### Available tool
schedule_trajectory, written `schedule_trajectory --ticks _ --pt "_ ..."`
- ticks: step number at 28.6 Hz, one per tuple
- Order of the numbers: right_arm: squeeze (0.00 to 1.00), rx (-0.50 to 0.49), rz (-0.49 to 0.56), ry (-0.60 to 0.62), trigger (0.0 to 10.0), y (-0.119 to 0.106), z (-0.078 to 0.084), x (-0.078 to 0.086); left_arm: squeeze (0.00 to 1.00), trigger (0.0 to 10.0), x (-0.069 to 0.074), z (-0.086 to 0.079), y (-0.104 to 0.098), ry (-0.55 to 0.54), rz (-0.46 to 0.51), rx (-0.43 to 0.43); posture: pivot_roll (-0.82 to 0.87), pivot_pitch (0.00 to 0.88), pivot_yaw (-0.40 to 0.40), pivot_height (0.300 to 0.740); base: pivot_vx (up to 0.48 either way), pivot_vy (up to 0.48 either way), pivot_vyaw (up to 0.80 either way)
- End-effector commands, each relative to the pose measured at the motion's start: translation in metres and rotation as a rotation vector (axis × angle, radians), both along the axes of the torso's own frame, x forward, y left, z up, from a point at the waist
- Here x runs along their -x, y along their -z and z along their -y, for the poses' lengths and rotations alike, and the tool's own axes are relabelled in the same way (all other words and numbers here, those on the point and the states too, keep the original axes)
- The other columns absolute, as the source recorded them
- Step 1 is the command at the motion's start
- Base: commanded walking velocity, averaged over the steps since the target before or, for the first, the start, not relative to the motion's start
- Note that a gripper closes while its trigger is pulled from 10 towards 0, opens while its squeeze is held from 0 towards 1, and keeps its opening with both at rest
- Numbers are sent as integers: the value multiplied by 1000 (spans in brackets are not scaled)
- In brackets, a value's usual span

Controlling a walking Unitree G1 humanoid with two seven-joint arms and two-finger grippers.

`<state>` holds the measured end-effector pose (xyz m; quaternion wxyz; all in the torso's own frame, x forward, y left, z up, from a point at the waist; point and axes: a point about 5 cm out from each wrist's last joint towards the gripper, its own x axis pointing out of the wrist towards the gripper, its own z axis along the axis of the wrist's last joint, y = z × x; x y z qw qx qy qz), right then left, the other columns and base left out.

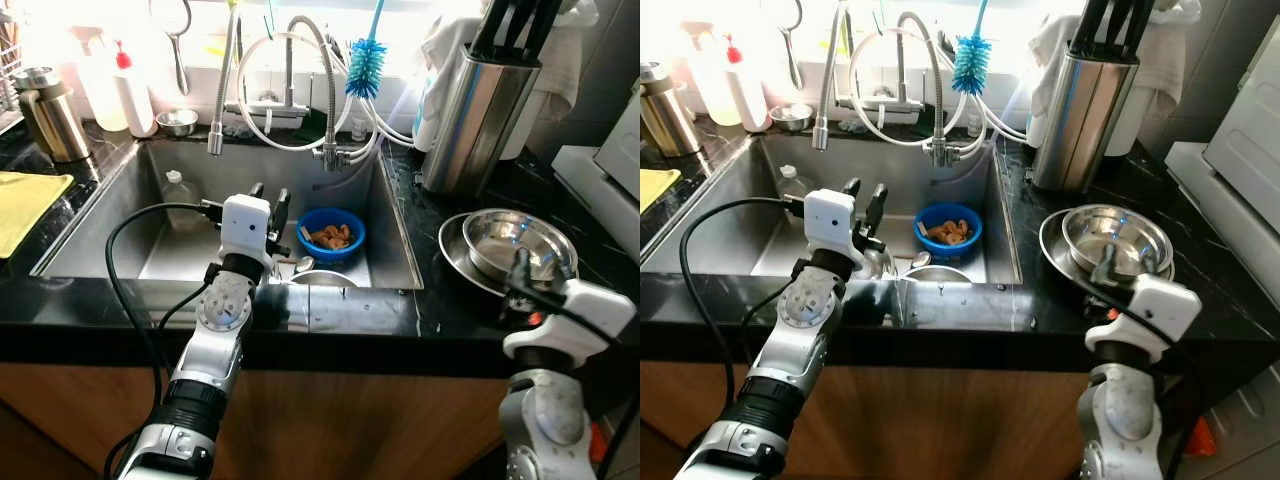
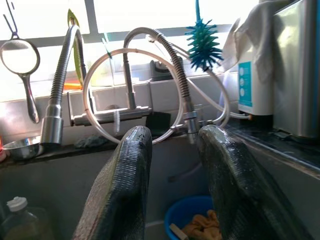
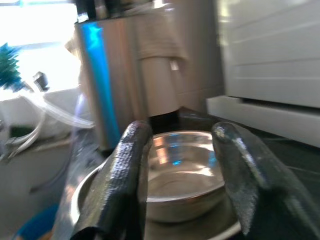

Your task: Kitchen organization

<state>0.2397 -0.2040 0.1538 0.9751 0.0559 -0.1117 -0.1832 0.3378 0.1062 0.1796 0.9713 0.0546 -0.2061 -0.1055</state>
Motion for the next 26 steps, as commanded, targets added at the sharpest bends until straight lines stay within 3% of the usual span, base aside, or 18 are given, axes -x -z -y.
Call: schedule_trajectory --ticks 1,4,15,17,20,21,26 --pt "1000 -31 23 34 10000 -8 7 1 0 10000 0 2 -1 10 -1 -3 59 38 -70 740 0 0 0" --pt "1000 -63 19 54 10000 -12 15 -3 0 10000 0 2 -2 18 -2 -8 59 38 -70 740 0 0 0" --pt "1000 -81 11 54 10000 -15 17 -4 0 10000 0 3 -2 19 -3 -8 59 38 -70 740 0 0 0" --pt "1000 -87 -122 116 10000 -10 32 -33 0 10000 0 9 -1 51 -7 -20 57 37 -66 740 0 0 0" --pt "1000 -104 -190 168 10000 -12 42 -50 0 10000 1 12 -1 69 -8 -28 59 37 -66 740 0 0 0" --pt "31 -110 -196 175 10000 -13 43 -52 0 10000 1 12 -1 69 -8 -29 60 37 -67 740 0 0 0" --pt "0 -166 -170 186 10000 -23 50 -60 0 10000 0 11 -2 69 -6 -32 62 34 -70 740 0 0 0"
